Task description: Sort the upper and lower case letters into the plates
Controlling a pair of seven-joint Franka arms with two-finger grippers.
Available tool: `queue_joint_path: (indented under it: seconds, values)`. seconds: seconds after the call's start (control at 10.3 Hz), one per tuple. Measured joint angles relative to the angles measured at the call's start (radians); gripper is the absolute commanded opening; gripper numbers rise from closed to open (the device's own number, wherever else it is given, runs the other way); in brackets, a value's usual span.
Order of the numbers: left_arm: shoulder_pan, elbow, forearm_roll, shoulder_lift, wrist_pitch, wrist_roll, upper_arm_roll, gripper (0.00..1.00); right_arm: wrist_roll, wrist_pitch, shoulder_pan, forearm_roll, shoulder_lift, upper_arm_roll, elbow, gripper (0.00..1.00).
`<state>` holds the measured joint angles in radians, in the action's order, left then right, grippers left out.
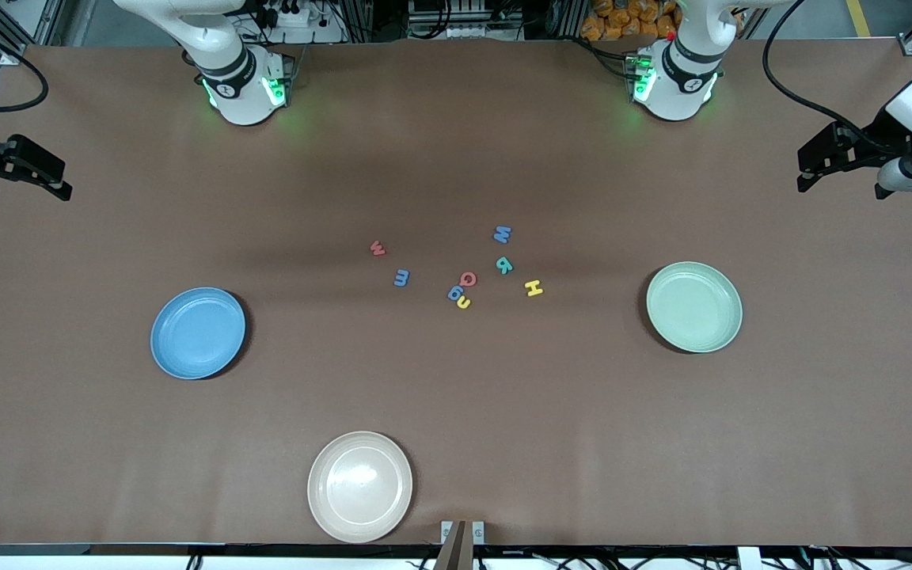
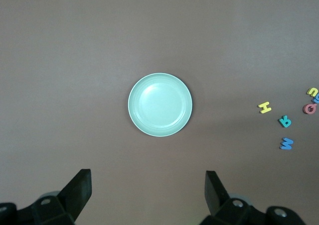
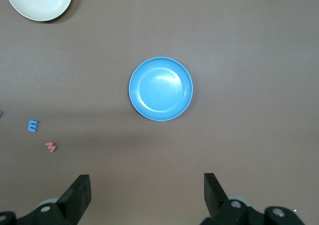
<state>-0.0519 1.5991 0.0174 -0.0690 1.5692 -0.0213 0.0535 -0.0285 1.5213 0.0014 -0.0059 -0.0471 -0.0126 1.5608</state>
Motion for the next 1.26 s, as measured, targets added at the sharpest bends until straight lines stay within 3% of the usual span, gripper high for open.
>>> queue_joint_path:
  seconds: [0.97, 1.26]
  values:
    - [0.0, 0.013, -0.025, 0.06, -0.004, 0.0, 0.003, 1.0, 0.0, -0.006, 0.002, 0.005, 0.001, 0.004, 0.003, 1.0]
    - [-0.003, 0.048, -0.08, 0.118, 0.074, 0.0, 0.054, 1.0, 0.001, 0.0, 0.024, 0.007, 0.006, 0.006, 0.021, 1.0]
